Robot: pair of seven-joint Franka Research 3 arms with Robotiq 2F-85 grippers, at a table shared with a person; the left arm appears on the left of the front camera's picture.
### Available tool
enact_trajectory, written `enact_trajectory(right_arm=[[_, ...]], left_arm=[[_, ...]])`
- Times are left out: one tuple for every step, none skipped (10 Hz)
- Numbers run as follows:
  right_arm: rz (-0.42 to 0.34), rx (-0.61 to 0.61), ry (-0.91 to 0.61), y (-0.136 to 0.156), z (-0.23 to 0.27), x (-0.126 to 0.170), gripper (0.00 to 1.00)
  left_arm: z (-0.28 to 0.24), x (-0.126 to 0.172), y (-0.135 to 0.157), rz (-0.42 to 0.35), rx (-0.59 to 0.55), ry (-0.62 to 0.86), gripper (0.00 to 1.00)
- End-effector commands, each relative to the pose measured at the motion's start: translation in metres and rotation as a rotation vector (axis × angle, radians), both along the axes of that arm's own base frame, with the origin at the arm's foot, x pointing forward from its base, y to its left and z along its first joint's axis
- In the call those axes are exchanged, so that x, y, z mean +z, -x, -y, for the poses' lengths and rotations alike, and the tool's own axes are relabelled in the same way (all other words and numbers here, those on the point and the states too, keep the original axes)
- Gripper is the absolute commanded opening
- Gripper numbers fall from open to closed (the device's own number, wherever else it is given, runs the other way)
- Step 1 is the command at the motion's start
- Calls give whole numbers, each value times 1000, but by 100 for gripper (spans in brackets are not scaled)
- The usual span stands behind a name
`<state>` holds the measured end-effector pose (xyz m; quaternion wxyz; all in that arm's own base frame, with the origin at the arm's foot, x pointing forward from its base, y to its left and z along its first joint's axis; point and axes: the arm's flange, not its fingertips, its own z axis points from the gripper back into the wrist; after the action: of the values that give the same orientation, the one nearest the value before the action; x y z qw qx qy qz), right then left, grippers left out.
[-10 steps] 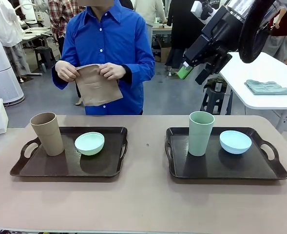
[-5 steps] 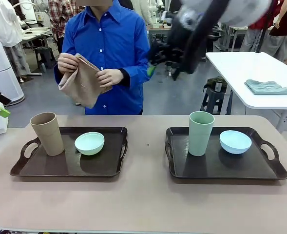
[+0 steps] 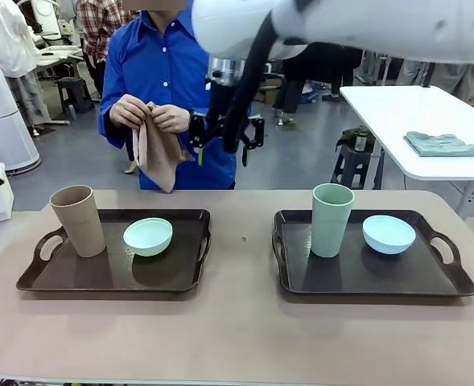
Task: Set up a tray with a mat and arrange the tableware.
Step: Pick up the Picnic Bowl and Reusable plastic cup from the Handle tray in front of the human's position and hold them in the air.
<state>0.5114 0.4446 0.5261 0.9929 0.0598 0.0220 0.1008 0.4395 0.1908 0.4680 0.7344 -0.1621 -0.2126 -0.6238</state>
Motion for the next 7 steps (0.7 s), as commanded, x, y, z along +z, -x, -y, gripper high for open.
enact_trajectory(right_arm=[[-18,-74,18,-43,-48,4,100],[-18,-91,-17,-44,-63,-12,100],[-31,-94,-57,-40,-74,-26,100],[-6,-118,-81,-40,-83,-37,100],[38,-127,-84,-35,-88,-44,100],[56,-124,-82,-32,-91,-52,100],[33,-108,-88,-27,-91,-60,100]], left_arm=[[-6,-4,-10,105,-53,80,100],[-5,-10,-13,107,-60,107,100],[-2,-17,-12,113,-89,132,100],[2,-24,-19,109,-112,153,100],[6,-32,-18,109,-125,168,100],[9,-38,-21,108,-140,181,100],[15,-42,-20,115,-144,200,100]])
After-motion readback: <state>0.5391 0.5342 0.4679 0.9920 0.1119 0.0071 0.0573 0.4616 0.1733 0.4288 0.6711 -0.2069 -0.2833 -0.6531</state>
